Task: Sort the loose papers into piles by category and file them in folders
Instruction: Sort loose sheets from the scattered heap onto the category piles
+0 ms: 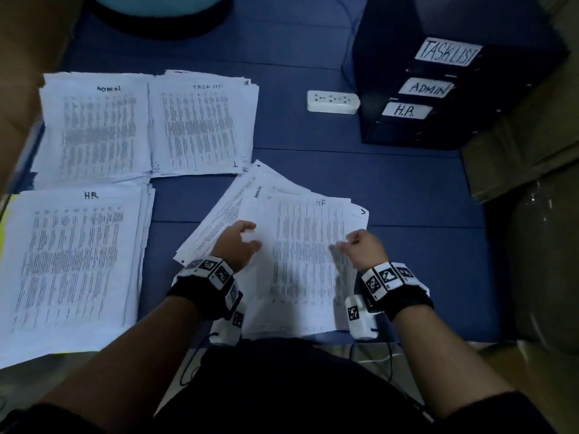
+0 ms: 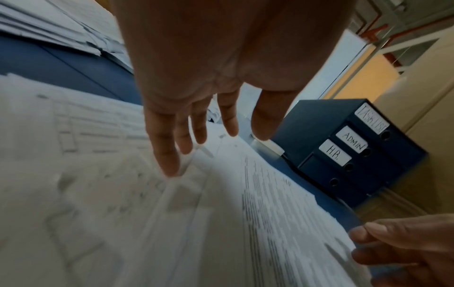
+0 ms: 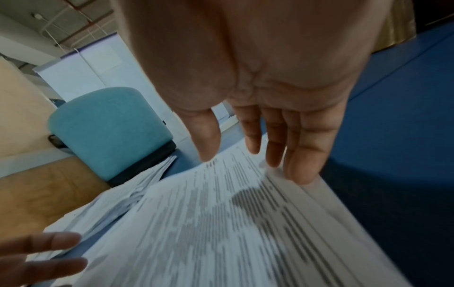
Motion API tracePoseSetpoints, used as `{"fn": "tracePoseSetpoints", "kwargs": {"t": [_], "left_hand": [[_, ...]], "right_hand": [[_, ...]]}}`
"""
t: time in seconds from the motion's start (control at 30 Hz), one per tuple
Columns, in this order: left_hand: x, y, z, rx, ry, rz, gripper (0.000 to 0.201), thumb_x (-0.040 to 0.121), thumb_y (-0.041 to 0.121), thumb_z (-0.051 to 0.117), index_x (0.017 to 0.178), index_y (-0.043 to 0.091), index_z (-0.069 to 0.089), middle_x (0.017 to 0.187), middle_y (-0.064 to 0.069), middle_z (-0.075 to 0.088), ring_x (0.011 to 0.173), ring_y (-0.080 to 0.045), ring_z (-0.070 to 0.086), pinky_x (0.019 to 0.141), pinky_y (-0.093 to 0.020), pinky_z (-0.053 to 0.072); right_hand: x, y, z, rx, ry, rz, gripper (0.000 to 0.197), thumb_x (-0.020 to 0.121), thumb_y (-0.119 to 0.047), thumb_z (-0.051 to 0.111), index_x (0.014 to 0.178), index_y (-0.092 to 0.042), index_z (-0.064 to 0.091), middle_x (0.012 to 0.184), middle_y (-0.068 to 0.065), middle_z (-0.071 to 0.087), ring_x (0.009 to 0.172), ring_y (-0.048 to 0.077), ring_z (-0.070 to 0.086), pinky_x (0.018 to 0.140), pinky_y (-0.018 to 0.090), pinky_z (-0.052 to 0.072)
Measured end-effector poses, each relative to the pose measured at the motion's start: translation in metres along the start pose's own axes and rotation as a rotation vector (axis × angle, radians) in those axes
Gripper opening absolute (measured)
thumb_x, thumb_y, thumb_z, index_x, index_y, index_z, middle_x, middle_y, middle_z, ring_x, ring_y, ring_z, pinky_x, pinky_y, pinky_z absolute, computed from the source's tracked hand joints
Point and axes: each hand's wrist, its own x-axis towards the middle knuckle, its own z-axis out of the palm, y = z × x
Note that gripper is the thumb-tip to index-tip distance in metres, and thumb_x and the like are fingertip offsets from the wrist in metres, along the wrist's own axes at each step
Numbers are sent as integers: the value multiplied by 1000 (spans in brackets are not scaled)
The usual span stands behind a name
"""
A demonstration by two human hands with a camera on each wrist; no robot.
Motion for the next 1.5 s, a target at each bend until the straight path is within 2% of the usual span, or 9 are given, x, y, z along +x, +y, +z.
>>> {"fn": "tracePoseSetpoints", "kwargs": {"t": [0.2, 0.43, 0.67, 0.87, 0.97, 1.07, 1.27, 1.4, 1.5], "left_hand": [[-16, -4, 11, 90, 41, 23, 52, 82, 18, 71, 130, 14, 51, 135, -7, 53, 125, -24, 47, 103, -36, 37], [-29, 1, 15, 37, 46, 5, 60, 82, 17, 71, 135, 12, 45, 140, -7, 49, 130, -24, 45, 108, -36, 34], [-30, 4, 15, -127, 109, -36, 65, 83, 13, 69, 140, 13, 37, 141, -8, 46, 130, -24, 43, 107, -38, 34], [-32, 21, 3, -366, 124, -2, 36, 88, 26, 56, 121, 10, 55, 71, 7, 58, 61, -11, 52, 63, -31, 42], [-33, 29, 2, -387, 137, 39, 26, 84, 21, 52, 100, 2, 61, 45, 12, 42, 39, -8, 33, 47, -24, 29], [-34, 33, 1, -416, 191, 73, 13, 90, 12, 53, 90, 15, 66, 54, -1, 46, 49, -17, 38, 55, -28, 36], [-33, 38, -1, -526, 310, 35, 43, 88, 18, 64, 128, 4, 55, 123, -13, 64, 109, -27, 63, 99, -46, 48], [-37, 45, -2, -496, 330, 78, 31, 94, 19, 57, 118, 0, 59, 103, -29, 65, 82, -51, 54, 79, -60, 47], [-39, 46, -1, -429, 335, 89, 22, 96, 22, 49, 96, 3, 58, 56, -6, 47, 46, -24, 40, 51, -33, 35]], "right_hand": [[1, 15, 25, -44, 9, 17, 64, 81, -29, 78, 130, -5, 45, 121, 14, 58, 105, 29, 58, 82, 33, 49], [-1, 10, 27, -3, -22, -114, 9, 89, -13, 66, 93, -9, 59, 104, 4, 65, 87, 22, 59, 73, 29, 49], [-4, 8, -10, 397, 4, -204, 10, 92, -7, 61, 92, -16, 65, 95, 3, 72, 84, 22, 68, 79, 36, 56], [-6, -8, -34, 695, -76, -242, 21, 93, 2, 58, 106, -12, 66, 103, 4, 73, 94, 19, 70, 88, 35, 54], [-8, -15, -41, 715, -88, -266, 20, 94, 2, 57, 111, -2, 65, 77, -4, 72, 58, 0, 64, 53, 15, 50], [-10, -17, -43, 712, -85, -281, 16, 96, -2, 56, 109, 3, 63, 45, -14, 57, 37, -3, 50, 38, 10, 37], [-17, -20, -39, 664, -140, -250, 18, 90, -5, 65, 106, -14, 64, 104, 3, 74, 94, 20, 71, 86, 39, 56], [-18, -23, -39, 712, -110, -246, 24, 91, 4, 59, 113, -6, 62, 104, 6, 71, 81, 10, 70, 69, 22, 57], [-14, -21, -40, 701, -81, -257, 21, 92, 3, 60, 111, -3, 64, 99, 5, 71, 83, 11, 70, 69, 20, 55]]}}
